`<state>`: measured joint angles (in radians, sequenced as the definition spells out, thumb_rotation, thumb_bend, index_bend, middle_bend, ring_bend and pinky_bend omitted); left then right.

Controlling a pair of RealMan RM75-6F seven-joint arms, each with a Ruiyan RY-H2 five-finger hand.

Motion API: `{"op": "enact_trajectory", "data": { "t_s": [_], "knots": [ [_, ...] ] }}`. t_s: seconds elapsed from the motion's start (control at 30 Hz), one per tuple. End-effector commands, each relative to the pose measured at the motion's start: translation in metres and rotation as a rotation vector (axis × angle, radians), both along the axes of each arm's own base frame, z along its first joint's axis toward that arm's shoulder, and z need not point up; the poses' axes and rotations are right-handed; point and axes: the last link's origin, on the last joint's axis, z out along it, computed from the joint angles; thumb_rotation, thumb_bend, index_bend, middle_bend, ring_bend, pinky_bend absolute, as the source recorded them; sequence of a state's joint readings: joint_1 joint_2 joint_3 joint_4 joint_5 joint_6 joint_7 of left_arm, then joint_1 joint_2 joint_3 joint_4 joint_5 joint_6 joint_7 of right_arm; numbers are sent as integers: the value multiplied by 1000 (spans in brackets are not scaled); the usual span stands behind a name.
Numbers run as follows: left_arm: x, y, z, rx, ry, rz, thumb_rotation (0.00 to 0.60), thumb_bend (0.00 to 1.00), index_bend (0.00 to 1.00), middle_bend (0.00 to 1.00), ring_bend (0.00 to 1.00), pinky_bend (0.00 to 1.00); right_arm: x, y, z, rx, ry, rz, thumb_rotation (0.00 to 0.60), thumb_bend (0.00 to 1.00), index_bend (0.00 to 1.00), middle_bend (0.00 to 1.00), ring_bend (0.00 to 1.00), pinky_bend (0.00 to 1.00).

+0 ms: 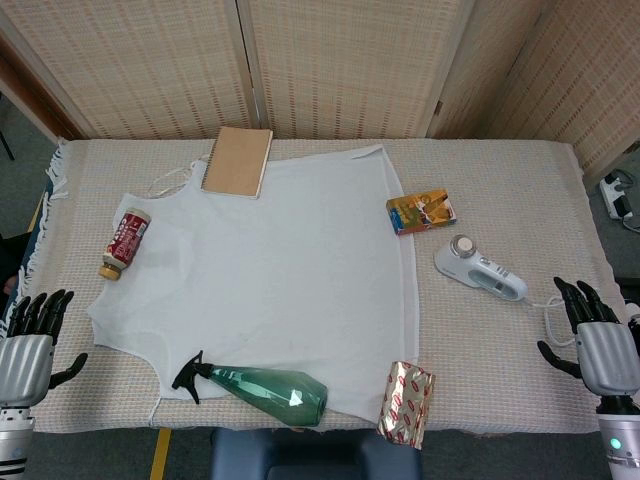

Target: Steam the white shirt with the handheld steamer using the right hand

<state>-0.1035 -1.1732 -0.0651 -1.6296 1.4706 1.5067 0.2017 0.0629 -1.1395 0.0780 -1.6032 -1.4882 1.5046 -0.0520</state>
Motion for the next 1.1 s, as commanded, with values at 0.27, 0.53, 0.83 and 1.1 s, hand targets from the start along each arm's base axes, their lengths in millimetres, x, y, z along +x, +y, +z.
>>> {"op": "enact_trajectory", "data": {
  "t_s": [0.27, 0.53, 0.83, 1.1],
  "knots": [
    [-4, -4, 1, -6, -5, 12, 600, 263, 80, 125, 84, 44, 3, 1, -1, 17, -8, 11, 600, 181, 0, 130, 76, 260],
    [-6, -6, 3, -6, -7, 13, 600, 264, 81, 125, 84, 44, 3, 1, -2, 18, -16, 2, 600, 181, 0, 130, 79, 259],
    [-9, -9, 1, -14, -15, 19, 600, 264, 82, 125, 83, 44, -8, -33, -3, 13, -6, -92, 600, 182, 2, 139, 91, 259],
    [-10, -12, -9, -43, -17, 24, 600, 263, 83, 125, 81, 44, -18, -93, -24, 37, -25, -178, 600, 182, 99, 244, 151, 304]
  ]
}}
